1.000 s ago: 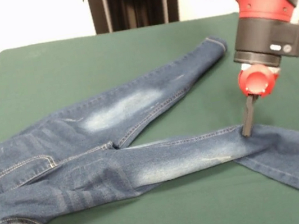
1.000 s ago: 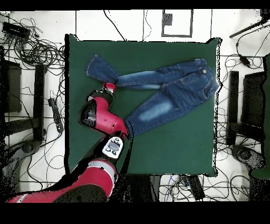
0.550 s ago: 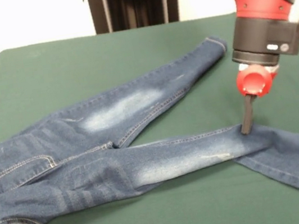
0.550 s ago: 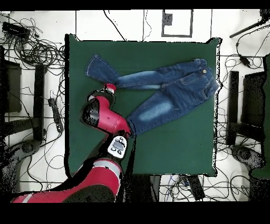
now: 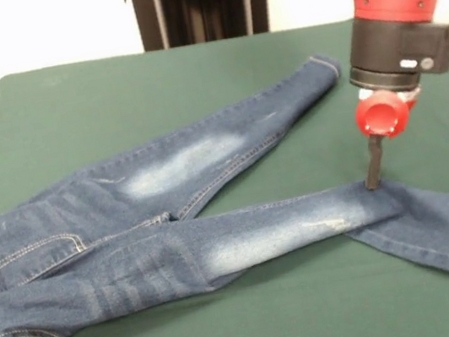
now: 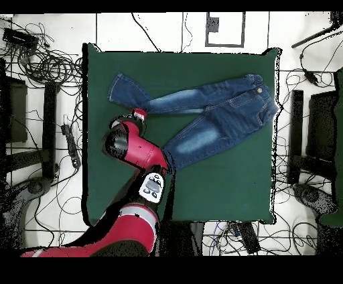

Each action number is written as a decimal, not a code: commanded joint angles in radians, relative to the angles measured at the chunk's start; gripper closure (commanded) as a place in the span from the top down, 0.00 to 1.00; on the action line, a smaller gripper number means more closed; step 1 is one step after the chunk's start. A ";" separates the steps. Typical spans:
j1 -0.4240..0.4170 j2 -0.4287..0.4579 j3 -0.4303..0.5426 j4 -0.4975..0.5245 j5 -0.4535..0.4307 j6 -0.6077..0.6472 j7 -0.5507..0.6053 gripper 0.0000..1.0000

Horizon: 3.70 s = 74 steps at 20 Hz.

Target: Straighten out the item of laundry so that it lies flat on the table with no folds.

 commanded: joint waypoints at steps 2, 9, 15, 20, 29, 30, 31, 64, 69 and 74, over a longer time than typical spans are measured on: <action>0.047 -0.012 0.005 0.028 -0.026 0.317 0.049 1.00; -0.001 -0.087 -0.058 -0.029 -0.078 0.499 0.030 1.00; -0.038 -0.160 -0.039 0.018 -0.116 0.526 0.013 1.00; -0.061 -0.168 -0.045 0.006 -0.144 0.537 0.010 1.00; -0.091 -0.050 -0.186 -0.286 -0.220 0.683 0.073 1.00; -0.098 -0.033 -0.191 -0.313 -0.222 0.687 0.078 1.00; -0.104 -0.017 -0.197 -0.338 -0.224 0.690 0.083 1.00; -0.301 0.162 -0.144 -0.915 -0.044 0.983 0.200 1.00; -0.304 0.176 -0.098 -0.925 0.008 0.922 0.175 1.00; -0.292 0.233 -0.080 -0.997 0.058 0.932 0.190 1.00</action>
